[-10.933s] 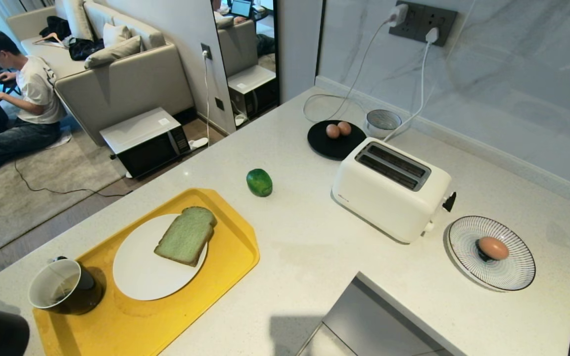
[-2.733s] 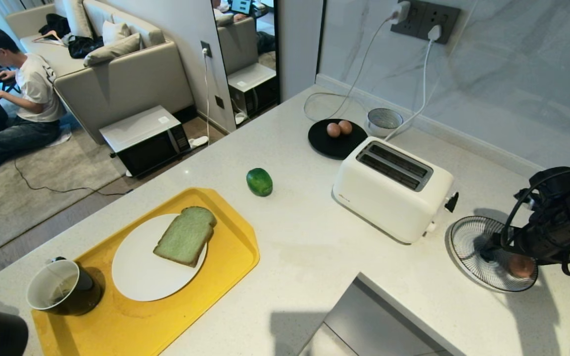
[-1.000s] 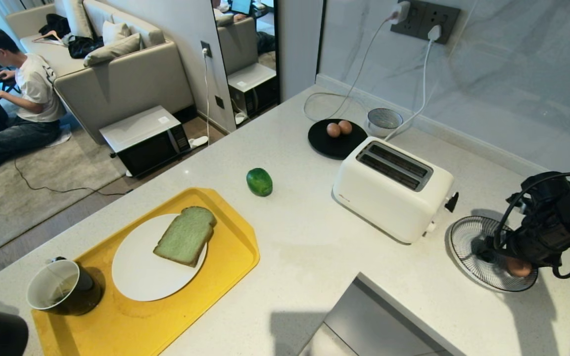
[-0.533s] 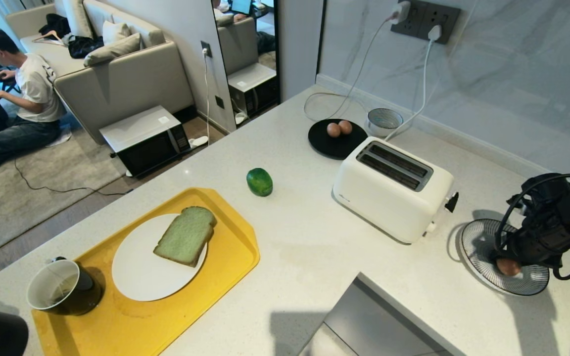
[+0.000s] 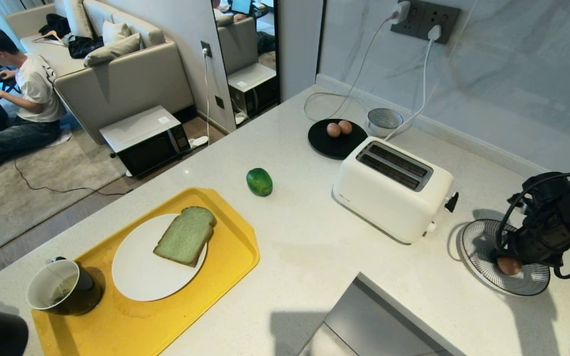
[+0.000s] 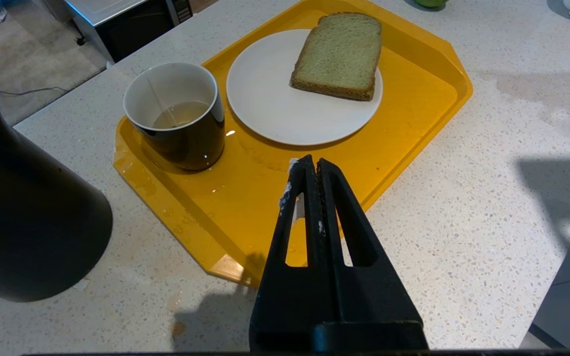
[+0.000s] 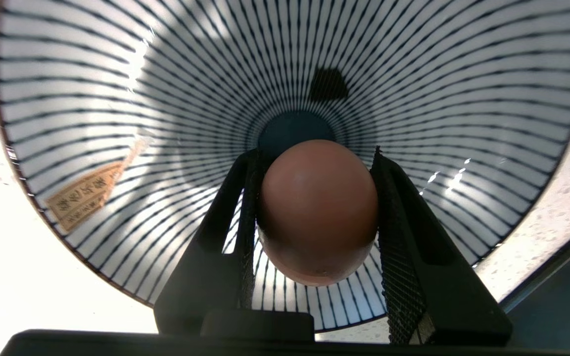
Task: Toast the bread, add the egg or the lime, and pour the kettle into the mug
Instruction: Pick up the egg, then put the egg in the bowl
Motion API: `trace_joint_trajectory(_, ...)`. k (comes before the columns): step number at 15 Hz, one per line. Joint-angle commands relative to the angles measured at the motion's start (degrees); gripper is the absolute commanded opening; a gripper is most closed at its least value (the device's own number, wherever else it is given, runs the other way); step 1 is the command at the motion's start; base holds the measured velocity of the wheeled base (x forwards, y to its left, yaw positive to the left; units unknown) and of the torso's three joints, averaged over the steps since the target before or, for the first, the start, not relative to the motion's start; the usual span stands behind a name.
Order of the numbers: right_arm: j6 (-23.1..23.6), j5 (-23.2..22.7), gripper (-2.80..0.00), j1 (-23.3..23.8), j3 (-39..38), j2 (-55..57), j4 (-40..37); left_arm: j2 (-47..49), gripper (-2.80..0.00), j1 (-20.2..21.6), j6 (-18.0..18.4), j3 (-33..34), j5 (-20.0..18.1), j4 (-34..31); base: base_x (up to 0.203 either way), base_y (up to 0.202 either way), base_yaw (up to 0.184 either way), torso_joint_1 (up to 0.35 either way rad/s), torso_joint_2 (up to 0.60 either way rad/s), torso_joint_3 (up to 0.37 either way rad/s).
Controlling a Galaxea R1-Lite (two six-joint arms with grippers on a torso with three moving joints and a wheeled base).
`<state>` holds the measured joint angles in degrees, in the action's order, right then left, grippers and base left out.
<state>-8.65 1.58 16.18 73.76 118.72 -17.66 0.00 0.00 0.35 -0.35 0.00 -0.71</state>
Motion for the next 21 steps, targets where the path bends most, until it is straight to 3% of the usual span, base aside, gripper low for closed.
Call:
trace_joint_trajectory(1, 0.01, 0.00, -2.80, -0.01, 0.79, -1.45, -0.09, 0.09, -2.80, 0.00, 0.00, 0.00, 0.00, 0.00, 0.000, 0.000, 0.000, 0.000, 0.00, 0.000)
trace_joint_trajectory(8, 0.37, 0.47, -2.80, -0.19, -0.40, -9.36, -0.33, 0.09, -2.80, 0.00, 0.00, 0.00, 0.00, 0.00, 0.000, 0.000, 0.000, 0.000, 0.00, 0.000)
trace_joint_trajectory(15, 5.26, 0.22, -2.80, -0.88, -7.18, -29.87, -0.17, 0.09, -2.80, 0.00, 0.06, 0.00, 0.00, 0.00, 0.000, 0.000, 0.000, 0.000, 0.00, 0.000)
trace_joint_trajectory(21, 12.61, 0.16, -2.80, -1.06, -14.15, -43.54, -0.09, 0.09, -2.80, 0.00, 0.00, 0.00, 0.00, 0.00, 0.000, 0.000, 0.000, 0.000, 0.00, 0.000)
